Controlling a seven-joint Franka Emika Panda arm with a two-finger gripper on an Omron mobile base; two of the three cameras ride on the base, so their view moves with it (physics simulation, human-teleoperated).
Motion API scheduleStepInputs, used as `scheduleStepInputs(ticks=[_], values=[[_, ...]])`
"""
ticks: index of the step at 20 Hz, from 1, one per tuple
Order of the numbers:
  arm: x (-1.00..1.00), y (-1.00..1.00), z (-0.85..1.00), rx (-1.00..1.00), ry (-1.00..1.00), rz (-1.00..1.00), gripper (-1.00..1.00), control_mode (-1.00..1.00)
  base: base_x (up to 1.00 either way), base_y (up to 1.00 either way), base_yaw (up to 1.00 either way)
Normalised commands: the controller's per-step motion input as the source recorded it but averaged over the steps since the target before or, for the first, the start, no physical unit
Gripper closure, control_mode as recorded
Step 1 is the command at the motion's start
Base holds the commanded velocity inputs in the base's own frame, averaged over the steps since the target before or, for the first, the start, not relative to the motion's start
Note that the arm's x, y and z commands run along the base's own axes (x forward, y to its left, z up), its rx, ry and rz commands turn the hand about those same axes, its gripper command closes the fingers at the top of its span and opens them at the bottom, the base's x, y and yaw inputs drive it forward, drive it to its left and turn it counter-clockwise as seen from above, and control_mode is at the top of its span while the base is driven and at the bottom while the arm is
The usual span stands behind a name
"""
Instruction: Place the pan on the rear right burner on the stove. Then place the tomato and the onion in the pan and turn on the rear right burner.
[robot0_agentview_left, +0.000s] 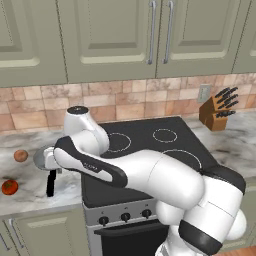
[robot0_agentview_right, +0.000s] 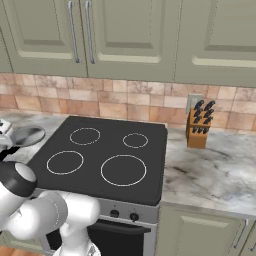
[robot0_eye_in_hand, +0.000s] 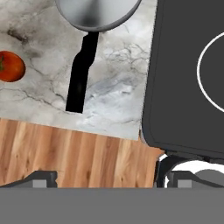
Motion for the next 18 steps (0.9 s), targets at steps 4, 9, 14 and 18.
scheduleStepInputs(ticks=[4, 9, 14, 18], values=[[0.0, 0.15, -0.18, 0.0, 0.0, 0.0, -1.0, -1.0, 0.0, 0.0, 0.0], [0.0, 0.12, -0.21, 0.0, 0.0, 0.0, -1.0, -1.0, 0.0, 0.0, 0.0], [0.0, 0.12, -0.21, 0.0, 0.0, 0.0, -1.0, -1.0, 0.0, 0.0, 0.0], [0.0, 0.15, -0.19, 0.0, 0.01, 0.0, -1.0, -1.0, 0.0, 0.0, 0.0]])
